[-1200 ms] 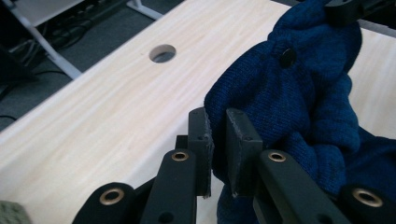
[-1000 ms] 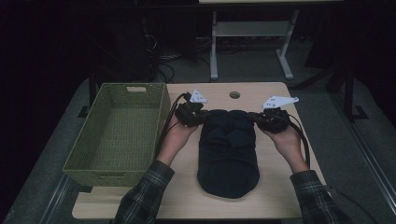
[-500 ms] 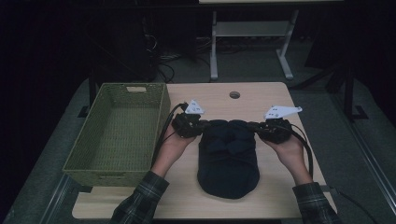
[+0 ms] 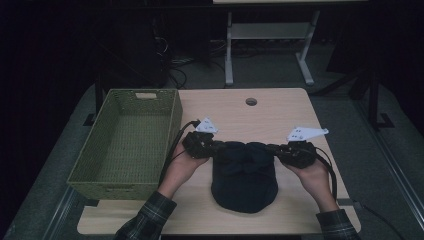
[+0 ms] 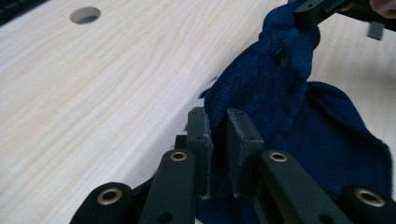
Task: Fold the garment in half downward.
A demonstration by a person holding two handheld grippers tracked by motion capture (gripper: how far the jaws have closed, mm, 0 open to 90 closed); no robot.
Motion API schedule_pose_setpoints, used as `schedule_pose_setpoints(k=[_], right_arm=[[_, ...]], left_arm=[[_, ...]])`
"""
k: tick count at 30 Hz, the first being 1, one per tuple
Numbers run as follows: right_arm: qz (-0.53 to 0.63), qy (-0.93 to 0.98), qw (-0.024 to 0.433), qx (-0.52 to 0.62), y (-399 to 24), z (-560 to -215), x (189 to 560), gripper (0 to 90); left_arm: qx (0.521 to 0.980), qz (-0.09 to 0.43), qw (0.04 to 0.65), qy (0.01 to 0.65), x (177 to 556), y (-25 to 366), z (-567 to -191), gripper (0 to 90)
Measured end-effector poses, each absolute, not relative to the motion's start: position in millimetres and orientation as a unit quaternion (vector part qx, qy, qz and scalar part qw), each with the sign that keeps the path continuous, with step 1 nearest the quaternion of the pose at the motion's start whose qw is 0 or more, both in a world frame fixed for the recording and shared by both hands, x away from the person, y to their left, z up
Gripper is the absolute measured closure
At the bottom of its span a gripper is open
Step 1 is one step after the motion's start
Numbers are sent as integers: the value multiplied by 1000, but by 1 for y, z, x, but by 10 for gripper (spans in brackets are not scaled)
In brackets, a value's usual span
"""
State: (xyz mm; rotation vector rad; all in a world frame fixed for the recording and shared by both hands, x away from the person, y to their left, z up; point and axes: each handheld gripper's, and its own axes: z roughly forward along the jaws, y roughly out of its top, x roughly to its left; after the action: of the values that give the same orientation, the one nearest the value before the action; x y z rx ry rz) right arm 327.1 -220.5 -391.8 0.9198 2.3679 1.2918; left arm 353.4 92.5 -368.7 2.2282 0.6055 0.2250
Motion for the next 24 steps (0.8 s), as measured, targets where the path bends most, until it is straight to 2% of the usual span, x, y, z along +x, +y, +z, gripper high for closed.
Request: schedule_pose_setpoints(k=[13, 24], right_arm=[[447, 822, 132, 327, -220, -402, 304, 790], [443, 832, 119, 314, -223, -414, 280, 766]], left_arm=[[892, 83, 383, 223, 330, 93, -374, 797], [903, 58, 370, 209, 307, 91, -388, 792]])
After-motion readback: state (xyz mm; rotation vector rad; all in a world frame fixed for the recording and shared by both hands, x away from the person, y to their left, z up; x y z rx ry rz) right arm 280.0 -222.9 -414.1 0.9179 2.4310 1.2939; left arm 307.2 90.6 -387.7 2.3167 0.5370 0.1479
